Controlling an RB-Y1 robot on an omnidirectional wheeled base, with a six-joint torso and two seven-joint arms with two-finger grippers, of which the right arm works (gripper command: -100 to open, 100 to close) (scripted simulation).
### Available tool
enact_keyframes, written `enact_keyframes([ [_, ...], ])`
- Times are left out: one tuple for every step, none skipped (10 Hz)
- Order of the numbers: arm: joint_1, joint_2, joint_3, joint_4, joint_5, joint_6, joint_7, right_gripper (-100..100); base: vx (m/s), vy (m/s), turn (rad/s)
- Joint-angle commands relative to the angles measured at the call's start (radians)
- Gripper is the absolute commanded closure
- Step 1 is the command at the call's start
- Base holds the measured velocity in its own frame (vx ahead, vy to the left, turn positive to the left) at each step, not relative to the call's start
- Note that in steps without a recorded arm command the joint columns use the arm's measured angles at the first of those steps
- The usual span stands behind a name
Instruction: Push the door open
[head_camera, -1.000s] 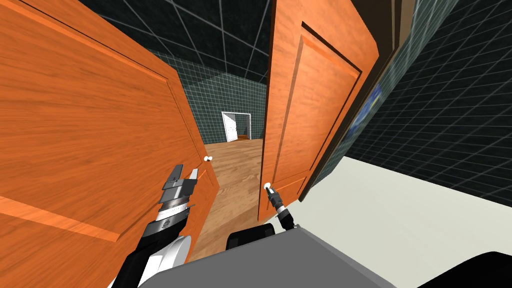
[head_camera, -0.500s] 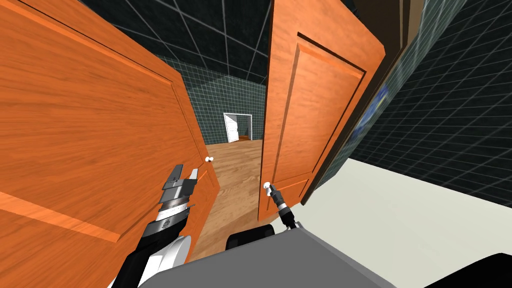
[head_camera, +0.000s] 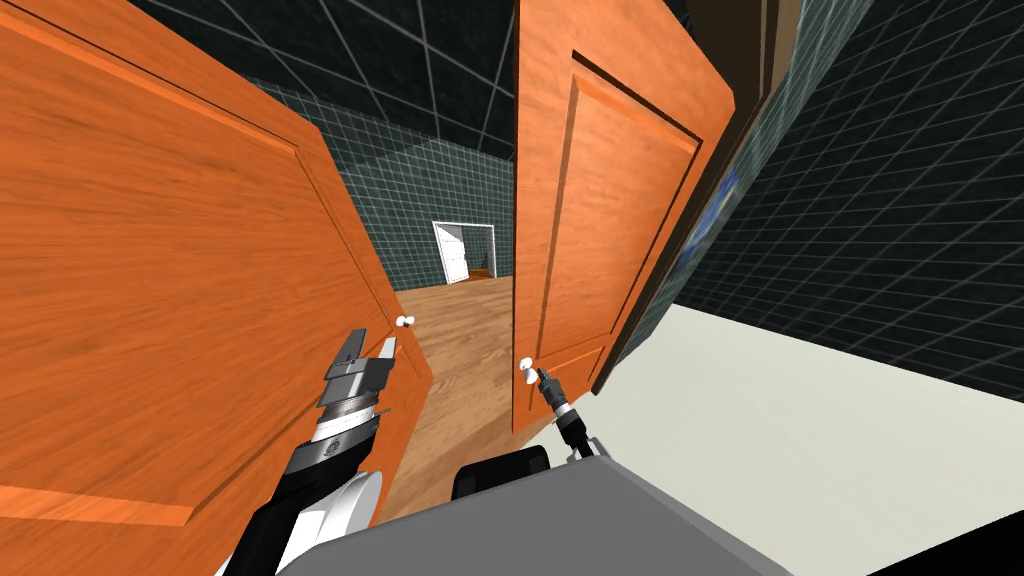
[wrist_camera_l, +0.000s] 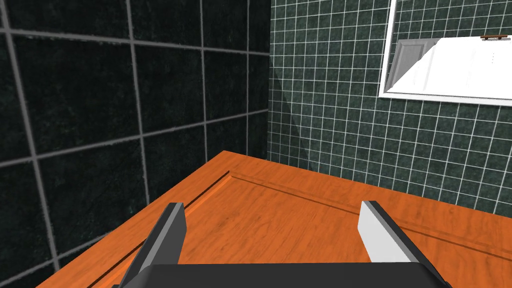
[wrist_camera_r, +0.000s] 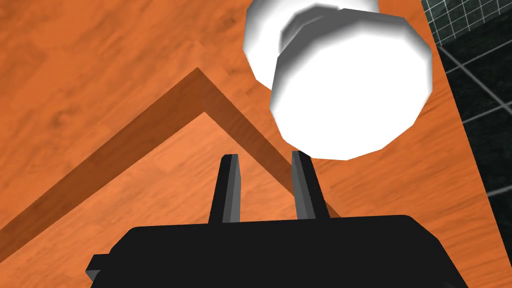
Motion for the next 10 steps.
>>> enact_keyframes([
  [-0.017,0.0,-0.001,0.014,0.033,0.0,0.037,-100,-0.088,0.03,-0.191],
  [-0.031,0.0,-0.002,0.027,0.054,-0.003,0.06,-100,-0.075,0.027,-0.18],
  [-0.044,0.0,-0.004,0.041,0.075,-0.005,0.083,-100,-0.083,0.033,-0.204],
  [-0.058,0.0,-0.005,0.055,0.098,-0.008,0.108,-100,-0.087,0.025,-0.211],
  [-0.073,0.001,-0.007,0.069,0.12,-0.011,0.133,-100,-0.082,0.025,-0.187],
  [-0.087,0.002,-0.008,0.084,0.143,-0.013,0.158,-100,-0.082,0.028,-0.171],
  [-0.102,0.003,-0.01,0.098,0.167,-0.016,0.184,-100,-0.091,0.029,-0.224],
  [-0.117,0.005,-0.011,0.112,0.19,-0.019,0.209,-100,-0.094,0.029,-0.224],
  [-0.131,0.007,-0.013,0.127,0.212,-0.021,0.233,-100,-0.086,0.012,-0.206],
  [-0.145,0.01,-0.014,0.14,0.234,-0.024,0.257,-100,-0.08,0.028,-0.167],
])
